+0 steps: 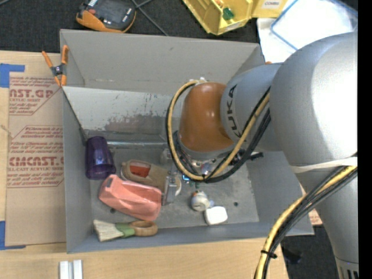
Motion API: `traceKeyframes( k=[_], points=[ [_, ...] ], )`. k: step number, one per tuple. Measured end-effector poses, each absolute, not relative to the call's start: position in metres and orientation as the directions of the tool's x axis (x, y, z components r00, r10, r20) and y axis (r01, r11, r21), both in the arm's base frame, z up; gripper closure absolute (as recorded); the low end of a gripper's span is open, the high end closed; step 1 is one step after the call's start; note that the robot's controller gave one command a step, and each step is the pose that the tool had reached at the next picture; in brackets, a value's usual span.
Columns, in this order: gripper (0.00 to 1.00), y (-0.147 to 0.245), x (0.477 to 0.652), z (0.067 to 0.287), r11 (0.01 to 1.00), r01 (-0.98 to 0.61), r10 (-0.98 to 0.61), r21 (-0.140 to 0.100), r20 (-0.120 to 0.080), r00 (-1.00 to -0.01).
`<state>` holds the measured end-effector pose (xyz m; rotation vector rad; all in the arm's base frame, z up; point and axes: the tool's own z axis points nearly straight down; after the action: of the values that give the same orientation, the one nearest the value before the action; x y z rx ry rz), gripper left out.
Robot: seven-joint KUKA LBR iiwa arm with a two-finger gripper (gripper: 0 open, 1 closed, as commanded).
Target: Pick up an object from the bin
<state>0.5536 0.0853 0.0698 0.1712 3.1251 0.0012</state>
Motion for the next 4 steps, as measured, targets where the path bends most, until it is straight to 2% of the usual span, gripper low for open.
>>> traceKeyframes(
  k=[1,2,3,4],
  points=[
    [0.0,0.0855,0.5473,0.0703,1.0,0.028,0.028,0.002,-0.012,-1.0],
    [0.0,0.0857,0.553,0.0697,0.995,0.101,0.101,0.002,-0.012,-0.995],
    [1.0,0.0858,0.5507,0.0718,1.0,0.03,0.03,0.002,-0.024,-0.999],
    [1.0,0.0858,0.5506,0.0719,1.0,0.028,0.028,0.002,-0.025,-0.999]
  ],
)
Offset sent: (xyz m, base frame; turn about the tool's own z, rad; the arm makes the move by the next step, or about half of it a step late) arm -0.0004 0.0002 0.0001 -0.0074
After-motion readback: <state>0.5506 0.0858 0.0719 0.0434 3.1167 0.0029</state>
